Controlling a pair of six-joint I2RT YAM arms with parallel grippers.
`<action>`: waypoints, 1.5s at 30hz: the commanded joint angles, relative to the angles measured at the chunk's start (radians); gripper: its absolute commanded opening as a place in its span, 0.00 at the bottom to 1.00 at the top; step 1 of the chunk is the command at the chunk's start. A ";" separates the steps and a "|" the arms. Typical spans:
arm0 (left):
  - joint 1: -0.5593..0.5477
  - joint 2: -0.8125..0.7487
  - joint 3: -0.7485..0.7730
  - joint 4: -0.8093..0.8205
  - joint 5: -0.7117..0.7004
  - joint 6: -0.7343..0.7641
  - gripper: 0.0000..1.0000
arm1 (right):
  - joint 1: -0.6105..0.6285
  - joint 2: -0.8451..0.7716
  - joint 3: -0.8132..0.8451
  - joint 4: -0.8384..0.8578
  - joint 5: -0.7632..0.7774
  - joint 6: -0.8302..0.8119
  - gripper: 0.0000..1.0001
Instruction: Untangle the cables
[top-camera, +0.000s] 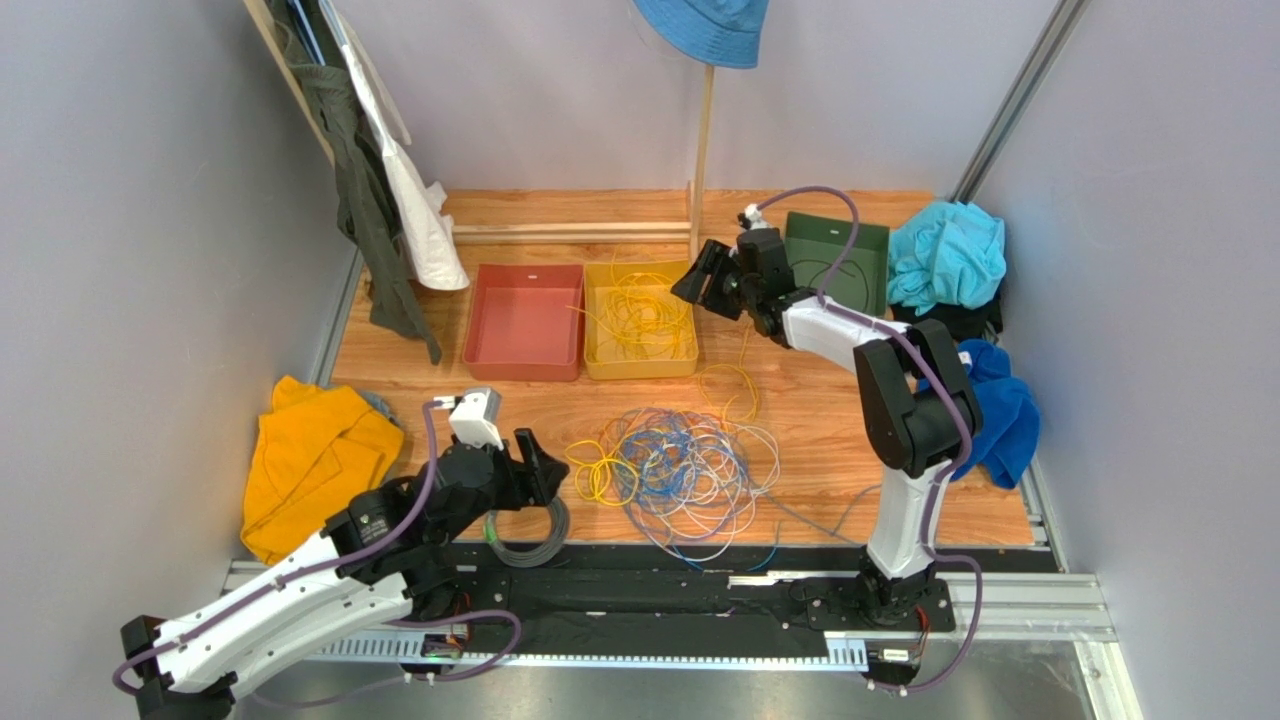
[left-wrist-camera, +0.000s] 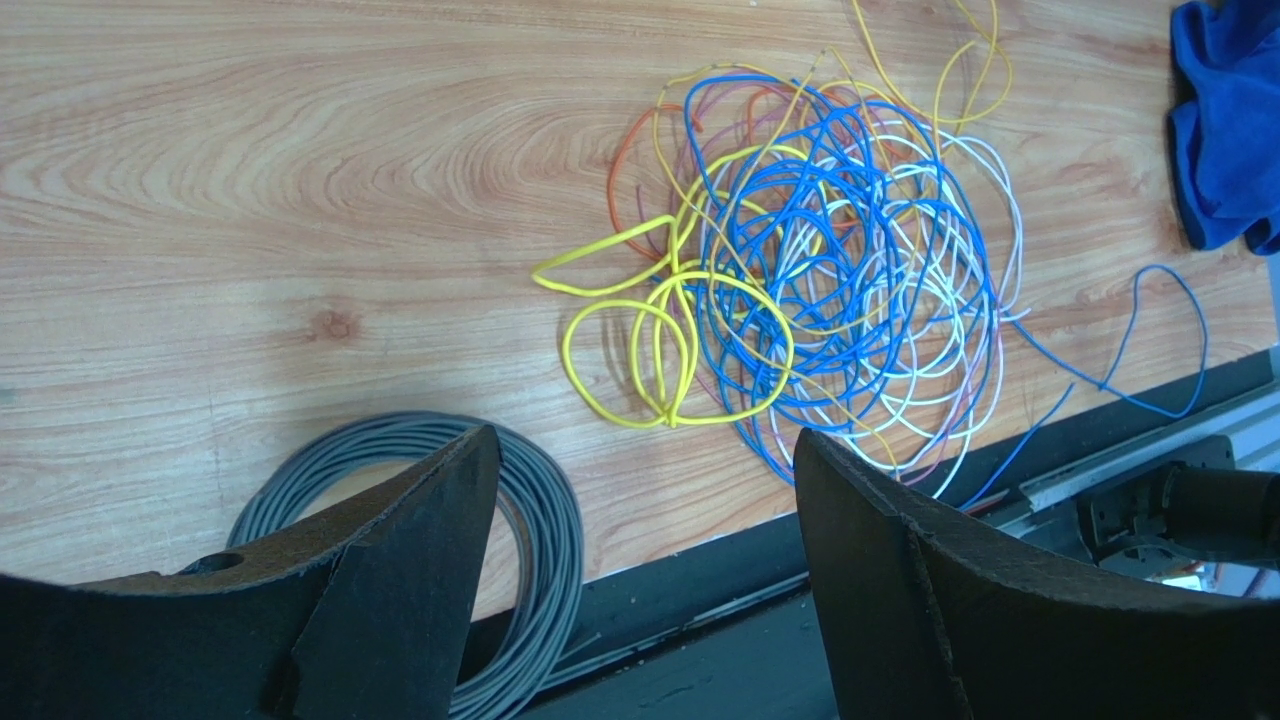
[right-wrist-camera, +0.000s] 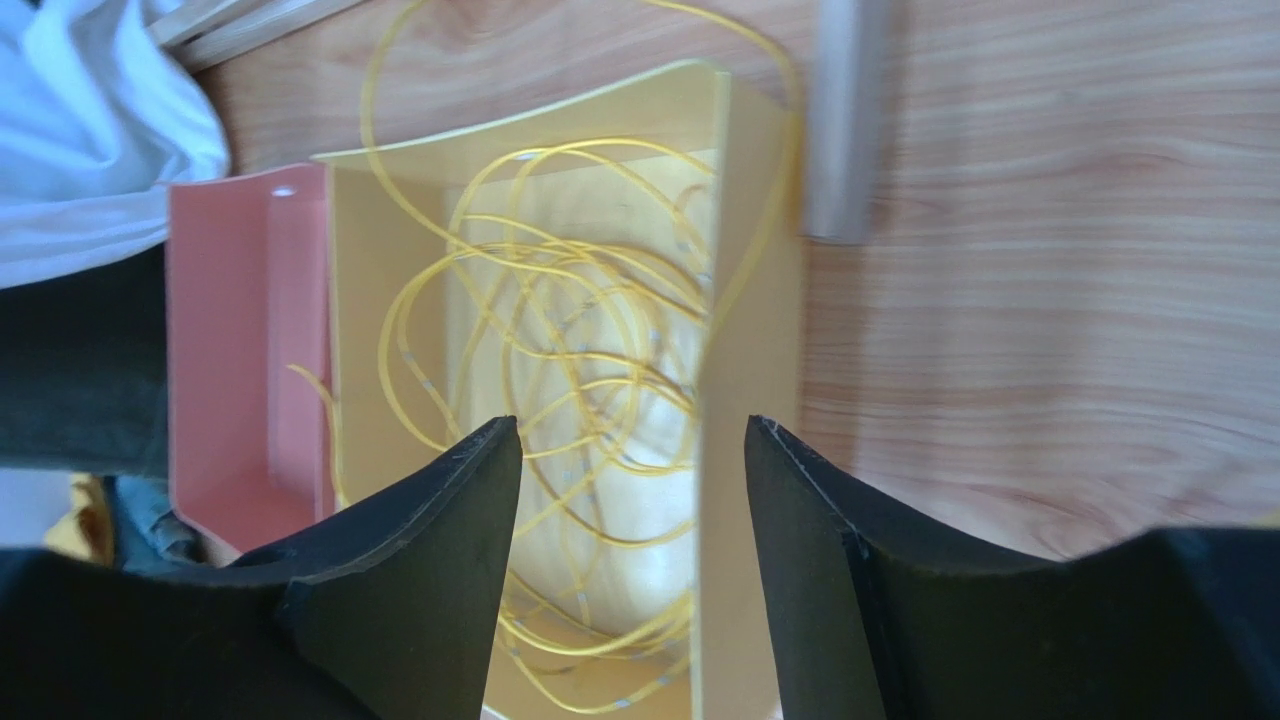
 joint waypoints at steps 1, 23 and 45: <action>0.002 0.039 0.001 0.056 0.001 0.006 0.81 | 0.010 0.044 0.070 0.112 -0.066 0.051 0.60; 0.002 0.120 -0.016 0.125 0.021 0.003 0.81 | -0.007 -0.082 -0.042 0.184 0.003 0.008 0.55; -0.003 0.401 -0.007 0.406 0.160 0.031 0.68 | 0.162 -0.900 -0.624 0.028 0.271 -0.032 0.51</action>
